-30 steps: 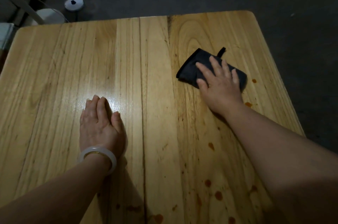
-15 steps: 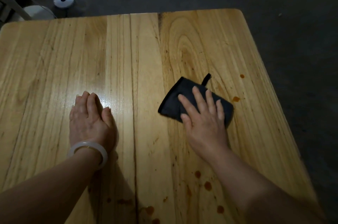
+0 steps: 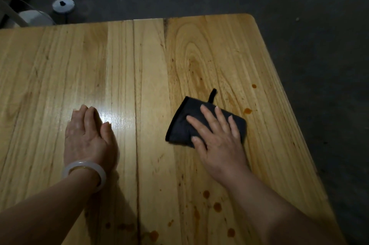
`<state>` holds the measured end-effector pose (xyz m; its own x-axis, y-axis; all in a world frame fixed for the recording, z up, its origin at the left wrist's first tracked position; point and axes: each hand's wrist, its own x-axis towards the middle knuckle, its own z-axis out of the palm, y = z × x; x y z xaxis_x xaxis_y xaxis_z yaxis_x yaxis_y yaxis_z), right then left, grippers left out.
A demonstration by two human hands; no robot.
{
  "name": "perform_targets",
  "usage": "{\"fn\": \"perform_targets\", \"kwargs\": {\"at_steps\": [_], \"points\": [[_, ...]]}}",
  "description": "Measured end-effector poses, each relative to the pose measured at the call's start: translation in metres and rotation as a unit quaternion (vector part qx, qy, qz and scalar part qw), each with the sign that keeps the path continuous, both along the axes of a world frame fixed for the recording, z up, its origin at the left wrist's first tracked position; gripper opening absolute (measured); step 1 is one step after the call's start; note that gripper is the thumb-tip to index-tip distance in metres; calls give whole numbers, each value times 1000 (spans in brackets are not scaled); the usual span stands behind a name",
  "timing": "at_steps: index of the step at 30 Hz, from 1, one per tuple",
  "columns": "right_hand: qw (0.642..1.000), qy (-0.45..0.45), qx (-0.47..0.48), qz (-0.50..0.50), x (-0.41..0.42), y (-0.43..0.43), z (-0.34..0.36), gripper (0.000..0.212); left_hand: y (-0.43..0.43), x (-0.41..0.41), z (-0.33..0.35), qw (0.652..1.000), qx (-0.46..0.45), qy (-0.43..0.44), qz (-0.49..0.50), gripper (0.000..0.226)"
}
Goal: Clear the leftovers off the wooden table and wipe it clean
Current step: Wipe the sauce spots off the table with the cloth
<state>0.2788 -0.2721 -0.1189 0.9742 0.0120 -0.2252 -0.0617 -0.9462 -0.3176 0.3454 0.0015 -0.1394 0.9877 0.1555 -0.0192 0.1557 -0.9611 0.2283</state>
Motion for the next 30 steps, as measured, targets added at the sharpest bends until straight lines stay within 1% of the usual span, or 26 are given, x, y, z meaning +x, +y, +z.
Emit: {"fn": "perform_targets", "kwargs": {"at_steps": [4, 14, 17, 22, 25, 30], "points": [[999, 6, -13, -40, 30, -27, 5, 49, 0, 2, 0, 1000, -2, -2, -1, 53], [991, 4, -45, -127, 87, -80, 0, 51, -2, 2, 2, 1000, -2, -2, 5, 52], [984, 14, -57, -166, 97, -83, -1, 51, -3, 1, 2, 1000, -1, -6, 3, 52], [974, 18, -35, -225, 93, -62, -2, 50, 1, 2, -3, 1000, 10, -3, 1, 53], [977, 12, -32, -212, 76, -43, 1, 50, 2, 3, -2, 1000, 18, -1, -3, 53], [994, -8, -17, -108, 30, -20, 1, 51, 2, 2, -3, 1000, 22, 2, -5, 53]]}}
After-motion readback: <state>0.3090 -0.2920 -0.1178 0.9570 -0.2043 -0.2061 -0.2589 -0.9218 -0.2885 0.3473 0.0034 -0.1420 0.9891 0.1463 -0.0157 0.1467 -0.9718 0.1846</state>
